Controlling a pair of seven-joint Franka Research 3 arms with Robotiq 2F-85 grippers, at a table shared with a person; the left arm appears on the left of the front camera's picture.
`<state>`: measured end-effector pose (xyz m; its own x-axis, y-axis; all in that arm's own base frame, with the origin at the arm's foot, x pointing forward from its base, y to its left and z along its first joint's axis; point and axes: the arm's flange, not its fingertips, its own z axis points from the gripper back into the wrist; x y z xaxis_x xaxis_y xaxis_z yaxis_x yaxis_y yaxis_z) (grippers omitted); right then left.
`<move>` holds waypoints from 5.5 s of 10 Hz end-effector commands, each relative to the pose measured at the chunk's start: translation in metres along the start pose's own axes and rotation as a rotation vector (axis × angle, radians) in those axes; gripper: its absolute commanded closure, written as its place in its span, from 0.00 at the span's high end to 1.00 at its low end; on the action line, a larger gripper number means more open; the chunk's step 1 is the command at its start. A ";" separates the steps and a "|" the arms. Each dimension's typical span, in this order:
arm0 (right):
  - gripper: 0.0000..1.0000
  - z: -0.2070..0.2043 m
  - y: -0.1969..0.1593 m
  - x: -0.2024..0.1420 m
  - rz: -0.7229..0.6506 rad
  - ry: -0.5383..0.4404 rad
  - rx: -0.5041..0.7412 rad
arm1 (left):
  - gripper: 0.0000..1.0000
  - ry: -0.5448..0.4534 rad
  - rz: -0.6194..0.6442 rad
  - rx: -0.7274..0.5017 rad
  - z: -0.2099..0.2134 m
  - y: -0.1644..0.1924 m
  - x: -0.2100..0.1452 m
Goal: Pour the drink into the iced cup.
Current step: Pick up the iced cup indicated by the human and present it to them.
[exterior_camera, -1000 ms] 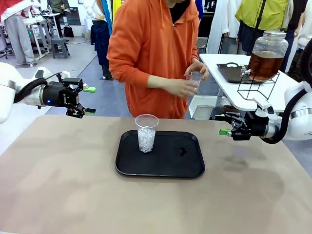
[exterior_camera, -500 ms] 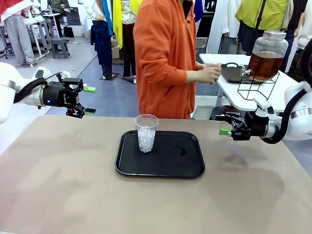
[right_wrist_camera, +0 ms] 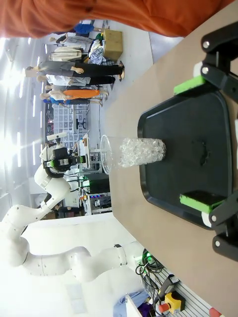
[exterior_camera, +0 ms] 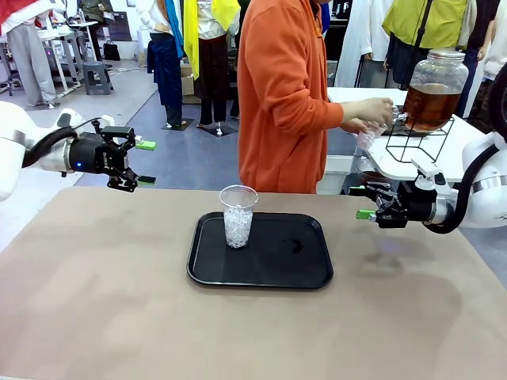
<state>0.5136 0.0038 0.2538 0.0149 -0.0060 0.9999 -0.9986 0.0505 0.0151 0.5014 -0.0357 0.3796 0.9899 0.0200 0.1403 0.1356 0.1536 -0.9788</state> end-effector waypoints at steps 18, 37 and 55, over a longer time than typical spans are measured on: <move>1.00 -0.003 -0.003 0.005 0.001 0.002 0.005 | 1.00 -0.004 -0.018 0.003 0.000 -0.001 -0.002; 1.00 -0.003 -0.003 0.005 0.001 0.002 0.005 | 1.00 -0.004 -0.018 0.003 0.000 -0.001 -0.002; 1.00 -0.003 -0.003 0.005 0.001 0.002 0.005 | 1.00 -0.004 -0.018 0.003 0.000 -0.001 -0.002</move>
<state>0.5136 0.0038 0.2538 0.0149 -0.0060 0.9999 -0.9986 0.0505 0.0151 0.5014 -0.0357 0.3796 0.9899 0.0200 0.1404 0.1357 0.1536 -0.9788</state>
